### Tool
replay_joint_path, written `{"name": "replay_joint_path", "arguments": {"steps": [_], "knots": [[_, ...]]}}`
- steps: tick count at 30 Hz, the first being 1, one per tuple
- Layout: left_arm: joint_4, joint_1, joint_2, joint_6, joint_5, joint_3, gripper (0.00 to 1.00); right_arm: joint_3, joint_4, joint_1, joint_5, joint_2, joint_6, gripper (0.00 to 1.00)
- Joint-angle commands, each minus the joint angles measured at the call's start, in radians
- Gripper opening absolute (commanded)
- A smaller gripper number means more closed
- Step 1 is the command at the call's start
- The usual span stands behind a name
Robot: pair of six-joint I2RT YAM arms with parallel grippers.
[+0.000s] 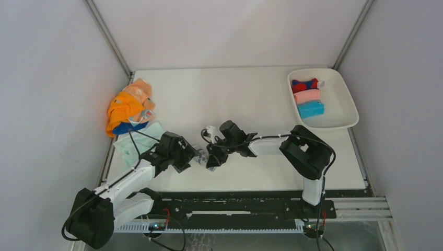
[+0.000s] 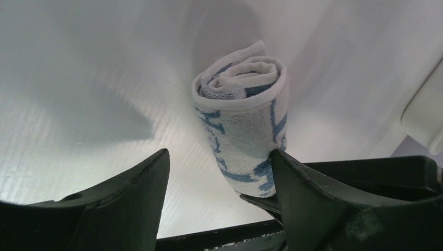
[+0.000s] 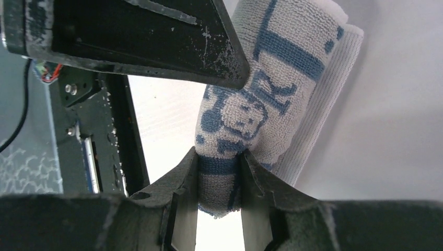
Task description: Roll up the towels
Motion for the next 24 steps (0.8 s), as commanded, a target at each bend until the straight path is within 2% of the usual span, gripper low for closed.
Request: {"name": "replay_joint_path", "arguments": {"steps": [1,8,15,24], "knots": [[0.115,0.017,0.009,-0.026,0.027,-0.027,0.76,-0.038,-0.084,-0.021,-0.123,0.107,0.069,0.25],[0.133,0.032,-0.050,-0.038,-0.002,-0.057,0.76,-0.038,-0.064,-0.057,-0.169,0.155,0.111,0.25],[0.173,0.039,0.041,-0.031,0.024,-0.073,0.75,-0.038,-0.048,-0.090,-0.207,0.203,0.154,0.26],[0.222,0.047,0.147,-0.017,-0.011,-0.043,0.73,-0.033,-0.061,-0.096,-0.219,0.243,0.162,0.28]]}}
